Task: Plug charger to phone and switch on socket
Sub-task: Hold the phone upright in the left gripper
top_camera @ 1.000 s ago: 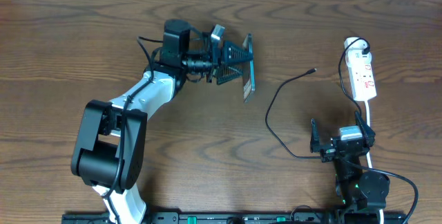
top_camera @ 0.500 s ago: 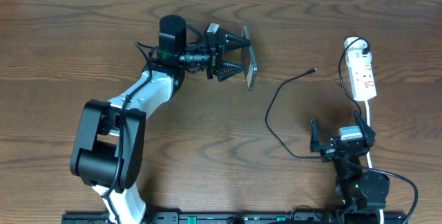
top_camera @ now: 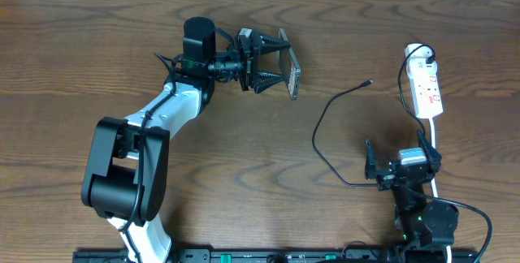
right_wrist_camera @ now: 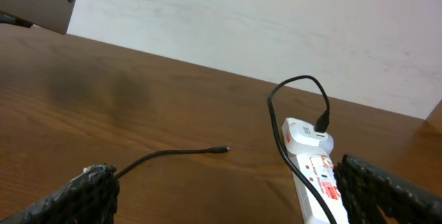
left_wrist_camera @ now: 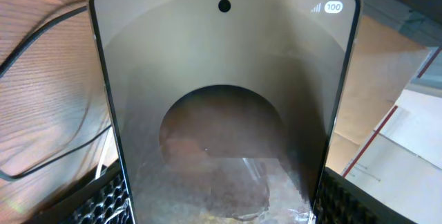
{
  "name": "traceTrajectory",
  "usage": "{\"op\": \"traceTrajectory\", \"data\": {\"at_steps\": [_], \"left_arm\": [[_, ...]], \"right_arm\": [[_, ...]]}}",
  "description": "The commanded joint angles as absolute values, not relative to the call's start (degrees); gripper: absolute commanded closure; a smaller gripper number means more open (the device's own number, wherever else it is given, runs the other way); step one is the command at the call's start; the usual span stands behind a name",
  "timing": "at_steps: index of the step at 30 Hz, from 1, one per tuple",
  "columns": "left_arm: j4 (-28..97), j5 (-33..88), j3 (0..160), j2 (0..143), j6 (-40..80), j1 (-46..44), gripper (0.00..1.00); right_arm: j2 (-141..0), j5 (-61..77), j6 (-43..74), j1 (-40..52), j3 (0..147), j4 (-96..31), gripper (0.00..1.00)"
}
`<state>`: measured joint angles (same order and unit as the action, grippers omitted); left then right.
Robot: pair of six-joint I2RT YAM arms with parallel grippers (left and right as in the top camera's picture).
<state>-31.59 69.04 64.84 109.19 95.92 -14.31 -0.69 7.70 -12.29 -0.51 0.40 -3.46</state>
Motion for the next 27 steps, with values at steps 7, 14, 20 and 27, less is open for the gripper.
{"op": "traceTrajectory", "data": {"at_steps": [7, 14, 20, 27], "left_arm": [[-32.49, 68.51, 65.45, 108.86, 96.36, -13.89, 0.40], [-32.49, 68.45, 65.45, 108.86, 96.33, -13.89, 0.40], [-32.49, 68.49, 65.45, 108.86, 96.31, -13.89, 0.40], [-32.49, 68.49, 65.45, 108.86, 96.31, -13.89, 0.40]], "right_arm": [[-0.40, 7.88, -11.62, -0.32, 0.32, -3.66, 0.01], [-0.40, 7.88, -11.60, -0.32, 0.32, -3.66, 0.01], [-0.40, 7.88, -11.60, -0.32, 0.30, -3.68, 0.01], [-0.40, 7.88, -11.60, -0.32, 0.32, -3.66, 0.01]]}}
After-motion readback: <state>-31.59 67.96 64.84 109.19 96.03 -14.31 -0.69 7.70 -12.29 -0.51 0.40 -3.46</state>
